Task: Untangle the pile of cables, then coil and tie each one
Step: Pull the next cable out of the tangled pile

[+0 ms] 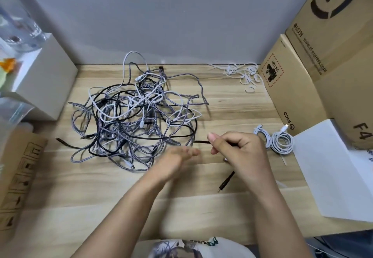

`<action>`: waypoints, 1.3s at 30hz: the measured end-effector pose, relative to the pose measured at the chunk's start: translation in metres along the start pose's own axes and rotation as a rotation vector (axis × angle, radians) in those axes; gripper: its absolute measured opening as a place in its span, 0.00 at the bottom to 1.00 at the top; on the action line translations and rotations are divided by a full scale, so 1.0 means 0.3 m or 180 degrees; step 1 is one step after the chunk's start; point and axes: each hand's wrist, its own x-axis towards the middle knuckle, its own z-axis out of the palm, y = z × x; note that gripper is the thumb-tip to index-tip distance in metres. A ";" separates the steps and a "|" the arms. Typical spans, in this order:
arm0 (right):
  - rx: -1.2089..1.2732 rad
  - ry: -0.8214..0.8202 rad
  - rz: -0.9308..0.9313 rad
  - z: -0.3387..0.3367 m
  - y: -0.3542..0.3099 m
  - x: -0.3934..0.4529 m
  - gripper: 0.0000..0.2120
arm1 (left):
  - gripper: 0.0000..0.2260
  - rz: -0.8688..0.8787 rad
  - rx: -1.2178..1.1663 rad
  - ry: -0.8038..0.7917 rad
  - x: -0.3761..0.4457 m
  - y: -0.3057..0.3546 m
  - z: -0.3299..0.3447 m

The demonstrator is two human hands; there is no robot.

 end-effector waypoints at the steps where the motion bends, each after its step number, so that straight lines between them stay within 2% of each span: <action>1: 0.0075 0.0026 -0.0013 0.002 -0.003 -0.003 0.18 | 0.07 -0.0197 -0.1107 -0.0330 -0.014 0.040 -0.018; 3: 0.0199 0.0000 -0.0039 0.008 -0.010 -0.007 0.23 | 0.13 -0.0351 -0.2815 -0.1175 -0.031 0.094 -0.053; 5: 0.0271 -0.0104 -0.0111 0.010 -0.019 -0.015 0.25 | 0.20 -0.0234 -0.3632 -0.1432 -0.030 0.111 -0.076; 7: 0.0473 -0.0197 -0.0182 -0.006 -0.029 -0.030 0.26 | 0.24 -0.0209 -0.4039 -0.1072 -0.003 0.106 -0.100; 10: 0.0683 -0.0275 -0.0319 -0.046 -0.042 -0.046 0.18 | 0.25 -0.0087 -0.4454 -0.0220 0.018 0.110 -0.134; 12: 0.0676 -0.0219 -0.0397 -0.062 -0.046 -0.040 0.18 | 0.15 0.0049 -0.4450 0.0238 0.015 0.121 -0.153; 14: 0.0693 -0.0078 -0.0456 -0.067 -0.044 -0.023 0.17 | 0.07 0.0436 -0.4108 0.0321 -0.017 0.152 -0.140; 17: 0.0607 0.0107 -0.0480 -0.044 -0.037 0.004 0.13 | 0.09 0.1135 -0.2854 0.0082 -0.083 0.199 -0.092; 19: 0.0752 -0.0003 -0.0428 -0.006 -0.033 0.011 0.07 | 0.10 0.1417 -0.2023 0.0052 -0.109 0.210 -0.057; 22: 0.1113 -0.0489 -0.0454 0.053 -0.033 0.018 0.13 | 0.09 0.1466 -0.1565 0.0098 -0.118 0.202 -0.020; 26: 0.1148 -0.0839 -0.0311 0.087 -0.044 0.015 0.14 | 0.07 0.1399 -0.1751 0.0020 -0.133 0.195 -0.008; 28: 0.1229 -0.0736 -0.0156 0.089 -0.047 0.014 0.12 | 0.08 0.1371 -0.1845 0.0012 -0.142 0.198 -0.005; 30: 0.0869 -0.0487 -0.0192 0.097 -0.035 0.020 0.09 | 0.07 0.1257 -0.1927 0.0078 -0.143 0.200 -0.002; 33: 0.0001 -0.0064 -0.0348 0.097 -0.041 0.022 0.21 | 0.06 0.0838 -0.2456 -0.0173 -0.119 0.205 -0.005; 35: 0.0209 0.0168 -0.0500 0.074 -0.070 0.020 0.21 | 0.05 0.0415 -0.3029 -0.0224 -0.080 0.200 -0.035; 37: 0.0642 0.0277 -0.0720 0.046 -0.096 0.015 0.26 | 0.10 0.0080 -0.3516 0.0126 -0.028 0.173 -0.097; 39: 0.1012 0.0346 -0.0959 0.019 -0.109 0.005 0.25 | 0.13 -0.0075 -0.3681 0.0501 0.011 0.142 -0.164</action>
